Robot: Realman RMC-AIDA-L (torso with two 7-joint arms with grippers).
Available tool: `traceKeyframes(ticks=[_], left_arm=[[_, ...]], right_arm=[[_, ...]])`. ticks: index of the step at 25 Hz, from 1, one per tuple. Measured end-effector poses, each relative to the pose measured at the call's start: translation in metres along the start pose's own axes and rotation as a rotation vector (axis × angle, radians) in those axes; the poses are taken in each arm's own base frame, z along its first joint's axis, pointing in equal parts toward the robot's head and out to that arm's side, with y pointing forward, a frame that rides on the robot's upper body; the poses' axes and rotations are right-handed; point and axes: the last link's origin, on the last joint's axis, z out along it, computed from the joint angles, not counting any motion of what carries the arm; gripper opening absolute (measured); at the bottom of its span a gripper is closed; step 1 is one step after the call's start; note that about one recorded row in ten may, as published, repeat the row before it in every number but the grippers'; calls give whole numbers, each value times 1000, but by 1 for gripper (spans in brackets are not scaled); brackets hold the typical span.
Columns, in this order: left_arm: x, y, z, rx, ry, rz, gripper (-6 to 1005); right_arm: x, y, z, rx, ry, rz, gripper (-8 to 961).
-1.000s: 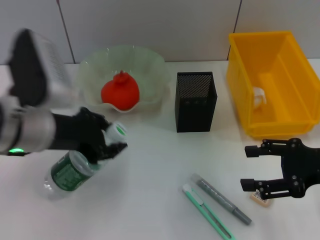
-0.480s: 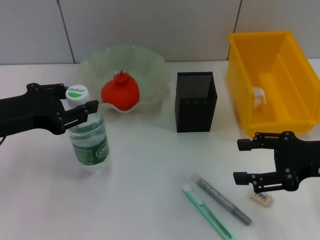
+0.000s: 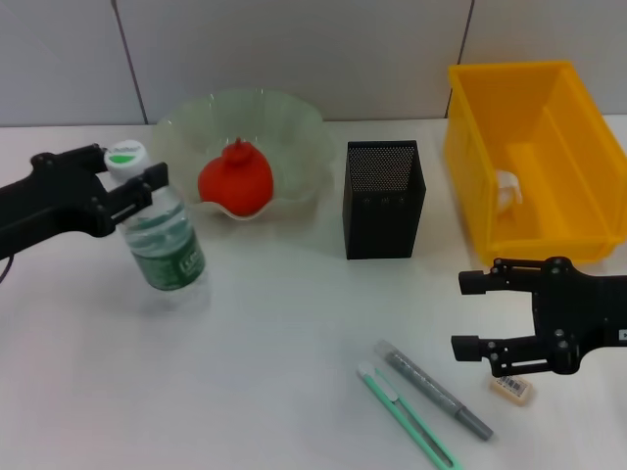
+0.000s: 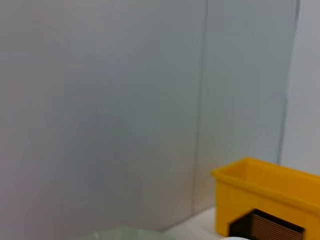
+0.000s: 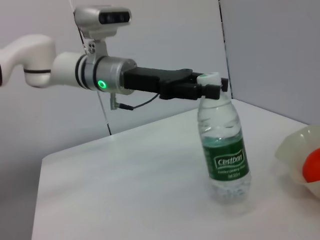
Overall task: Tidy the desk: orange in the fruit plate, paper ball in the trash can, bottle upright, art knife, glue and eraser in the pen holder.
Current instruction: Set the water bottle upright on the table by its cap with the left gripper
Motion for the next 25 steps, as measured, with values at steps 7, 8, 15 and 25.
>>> traceKeyframes(ticks=[7, 8, 15, 25], left_arm=[[-14, -13, 7, 50, 31, -8, 448], [-14, -13, 7, 50, 31, -8, 448], [-22, -13, 13, 51, 23, 16, 448], [-34, -9, 8, 74, 80, 14, 448]], right_arm=[[2, 0, 1, -1, -2, 9, 820], [2, 0, 1, -2, -2, 8, 820], [1, -1, 2, -4, -4, 6, 819], [0, -1, 3, -4, -4, 5, 819]])
